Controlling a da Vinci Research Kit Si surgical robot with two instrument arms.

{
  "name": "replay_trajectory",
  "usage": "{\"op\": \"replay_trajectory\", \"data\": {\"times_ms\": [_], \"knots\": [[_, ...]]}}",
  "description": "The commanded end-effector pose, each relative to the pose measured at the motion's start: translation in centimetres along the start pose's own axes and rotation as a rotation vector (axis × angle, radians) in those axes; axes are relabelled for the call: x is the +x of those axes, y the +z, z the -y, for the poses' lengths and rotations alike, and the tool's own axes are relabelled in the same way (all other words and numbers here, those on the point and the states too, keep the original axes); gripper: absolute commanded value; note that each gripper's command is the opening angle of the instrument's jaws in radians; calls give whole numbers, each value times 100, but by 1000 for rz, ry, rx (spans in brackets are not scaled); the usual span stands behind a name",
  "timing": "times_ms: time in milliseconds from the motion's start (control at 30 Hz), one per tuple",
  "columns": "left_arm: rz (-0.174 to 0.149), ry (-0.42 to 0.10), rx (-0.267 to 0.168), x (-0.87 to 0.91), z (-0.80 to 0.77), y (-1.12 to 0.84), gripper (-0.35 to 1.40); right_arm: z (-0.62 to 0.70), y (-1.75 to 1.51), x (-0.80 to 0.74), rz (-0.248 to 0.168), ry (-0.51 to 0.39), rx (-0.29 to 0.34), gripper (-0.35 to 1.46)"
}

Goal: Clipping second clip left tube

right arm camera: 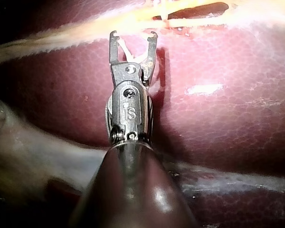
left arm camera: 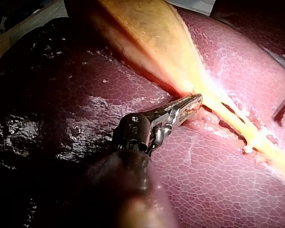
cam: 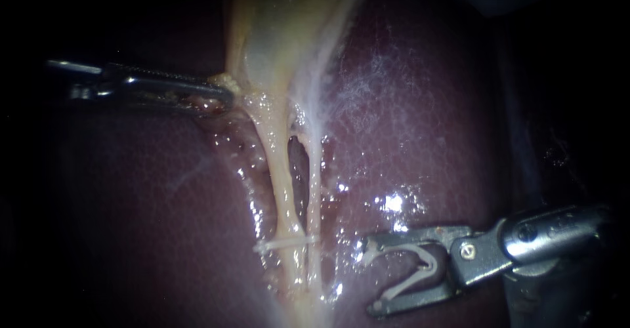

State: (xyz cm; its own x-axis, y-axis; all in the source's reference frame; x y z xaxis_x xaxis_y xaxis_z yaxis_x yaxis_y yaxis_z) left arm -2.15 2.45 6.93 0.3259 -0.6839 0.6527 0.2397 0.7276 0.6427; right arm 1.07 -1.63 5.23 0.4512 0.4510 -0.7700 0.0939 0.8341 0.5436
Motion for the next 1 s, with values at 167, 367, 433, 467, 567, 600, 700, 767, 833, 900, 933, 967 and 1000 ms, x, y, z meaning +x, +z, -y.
{"op": "replay_trajectory", "data": {"times_ms": [167,367,433,467,567,600,700,767,833,900,933,967,1000], "knots": [[-1,-2,6,-4,-1,-8,-35,1,0,1,0,0,0,49],[14,-21,-15,-31,-12,-54,-35,1,0,1,0,0,0,49],[32,-18,-22,-40,-17,-68,-35,1,0,1,0,0,0,49],[38,-17,-28,-45,-19,-76,-35,1,0,1,0,0,0,49],[44,-17,-37,-50,-22,-86,-35,1,0,1,0,1,0,49],[47,-18,-38,-50,-22,-87,-35,1,0,2,3,1,0,49],[47,-17,-40,-48,-21,-86,-35,0,0,4,0,3,-1,49],[47,-17,-41,-47,-20,-85,-35,0,0,7,-4,4,-4,49],[47,-17,-41,-47,-20,-85,-35,-1,-1,11,-10,14,-2,49],[47,-17,-42,-47,-20,-85,-35,-3,-1,18,-27,49,6,49],[47,-17,-42,-47,-20,-84,-35,-5,-1,22,-33,69,15,49],[47,-17,-43,-47,-20,-84,-35,-6,0,25,-39,90,21,49],[47,-17,-43,-47,-20,-83,-35,-8,0,29,-49,105,24,49]]}}
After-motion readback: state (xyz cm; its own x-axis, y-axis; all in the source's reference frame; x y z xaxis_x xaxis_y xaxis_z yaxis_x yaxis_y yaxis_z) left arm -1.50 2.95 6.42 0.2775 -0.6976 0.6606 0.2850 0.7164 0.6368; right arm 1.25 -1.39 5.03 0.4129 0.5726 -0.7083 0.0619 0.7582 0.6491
